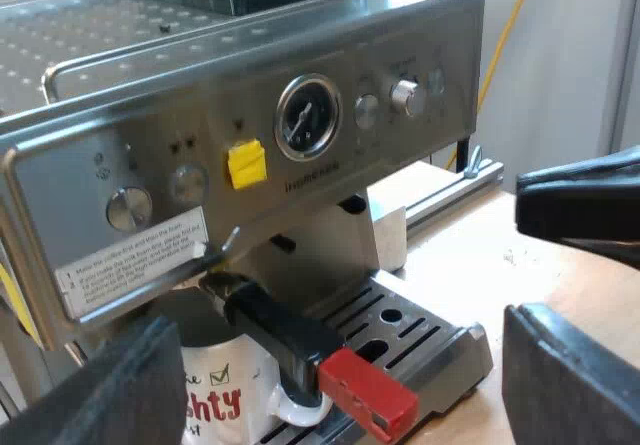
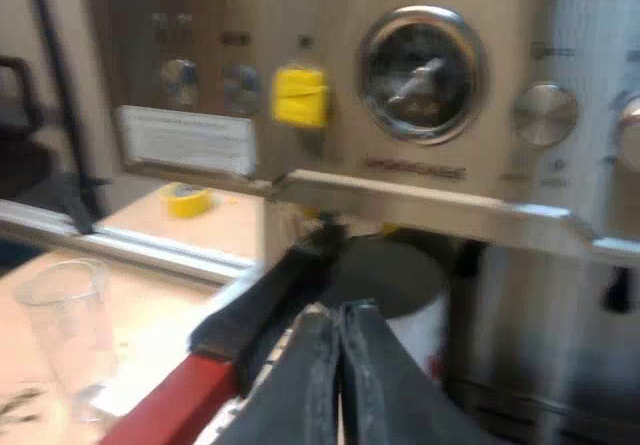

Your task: Place mug into machine

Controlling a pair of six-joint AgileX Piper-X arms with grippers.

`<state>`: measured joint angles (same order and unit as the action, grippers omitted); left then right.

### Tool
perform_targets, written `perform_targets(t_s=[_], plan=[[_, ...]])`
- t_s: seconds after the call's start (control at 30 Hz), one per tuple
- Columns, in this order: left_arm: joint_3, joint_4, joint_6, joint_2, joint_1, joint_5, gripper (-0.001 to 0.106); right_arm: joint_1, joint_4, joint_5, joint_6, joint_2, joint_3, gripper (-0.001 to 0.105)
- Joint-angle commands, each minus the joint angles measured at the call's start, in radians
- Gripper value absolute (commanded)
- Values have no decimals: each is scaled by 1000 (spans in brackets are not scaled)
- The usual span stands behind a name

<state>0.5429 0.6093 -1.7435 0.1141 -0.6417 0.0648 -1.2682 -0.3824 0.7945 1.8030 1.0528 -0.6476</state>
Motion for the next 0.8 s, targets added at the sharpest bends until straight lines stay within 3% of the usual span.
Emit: perform_targets(t_s=[0.03,0.23,0.8], plan=[[27,31,0,0,-4,-9,67,1,19,29,29,32,-55,0],[57,79,0,0,-4,-9,67,9,21,38,38,151,-169,0],[72,81,0,0,-4,-9,67,109,21,25,34,419,-410,0]])
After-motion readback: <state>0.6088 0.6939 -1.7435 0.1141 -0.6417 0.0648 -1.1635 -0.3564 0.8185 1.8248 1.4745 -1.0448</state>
